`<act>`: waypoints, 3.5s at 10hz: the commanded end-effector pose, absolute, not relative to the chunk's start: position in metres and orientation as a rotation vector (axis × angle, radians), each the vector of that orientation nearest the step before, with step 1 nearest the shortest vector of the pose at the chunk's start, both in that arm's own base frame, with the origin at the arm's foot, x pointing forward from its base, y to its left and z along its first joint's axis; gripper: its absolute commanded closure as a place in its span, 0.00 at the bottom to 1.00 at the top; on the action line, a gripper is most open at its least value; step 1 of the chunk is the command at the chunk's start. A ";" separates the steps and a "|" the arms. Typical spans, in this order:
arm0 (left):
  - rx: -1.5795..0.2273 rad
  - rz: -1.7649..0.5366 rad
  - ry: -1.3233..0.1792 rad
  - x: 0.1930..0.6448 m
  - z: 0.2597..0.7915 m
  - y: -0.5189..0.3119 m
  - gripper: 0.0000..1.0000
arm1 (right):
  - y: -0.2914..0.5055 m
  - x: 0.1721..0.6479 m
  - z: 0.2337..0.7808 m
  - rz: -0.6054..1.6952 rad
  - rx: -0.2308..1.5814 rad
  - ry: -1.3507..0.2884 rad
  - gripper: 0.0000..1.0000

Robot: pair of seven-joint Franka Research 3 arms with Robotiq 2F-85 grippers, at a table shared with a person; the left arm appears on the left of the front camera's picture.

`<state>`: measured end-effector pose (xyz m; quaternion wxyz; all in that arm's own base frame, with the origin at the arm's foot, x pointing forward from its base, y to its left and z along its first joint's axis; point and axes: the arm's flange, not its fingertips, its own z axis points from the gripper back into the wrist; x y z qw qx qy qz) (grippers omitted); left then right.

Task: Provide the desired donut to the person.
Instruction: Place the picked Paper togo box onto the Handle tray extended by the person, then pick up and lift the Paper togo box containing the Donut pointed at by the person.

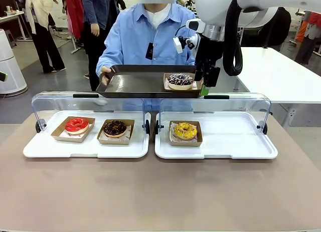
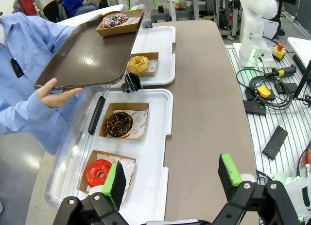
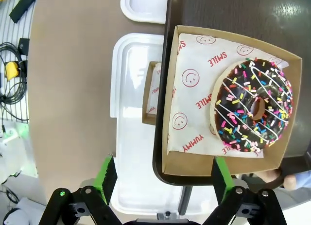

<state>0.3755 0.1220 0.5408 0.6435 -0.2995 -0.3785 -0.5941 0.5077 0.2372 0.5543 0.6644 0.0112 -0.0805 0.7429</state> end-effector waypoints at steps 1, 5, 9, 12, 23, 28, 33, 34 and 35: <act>-0.690 -1.360 -0.893 0.376 0.542 0.123 0.00 | 0.239 0.495 0.572 1.674 -0.001 -0.168 0.00; -0.690 -1.360 -0.893 0.376 0.542 0.123 0.00 | 0.221 0.426 0.655 1.682 -0.013 -0.052 0.00; -0.690 -1.360 -0.893 0.376 0.542 0.123 0.00 | 0.131 0.365 0.652 1.624 -0.022 -0.019 0.00; -0.690 -1.360 -0.893 0.376 0.542 0.123 0.00 | 0.077 0.358 0.612 1.588 0.006 -0.106 0.00; -0.690 -1.360 -0.893 0.376 0.542 0.123 0.00 | 0.062 0.368 0.590 1.551 0.017 -0.108 0.00; -0.690 -1.360 -0.893 0.376 0.542 0.123 0.00 | 0.062 0.368 0.590 1.551 0.017 -0.108 0.00; -0.690 -1.360 -0.893 0.376 0.542 0.123 0.00 | 0.028 0.376 0.586 1.590 0.330 -0.176 0.00; -0.690 -1.360 -0.893 0.376 0.542 0.123 0.00 | -0.007 0.379 0.581 1.649 0.603 -0.266 0.00; -0.690 -1.360 -0.893 0.376 0.542 0.123 0.00 | -0.032 0.382 0.579 1.638 0.749 -0.415 0.00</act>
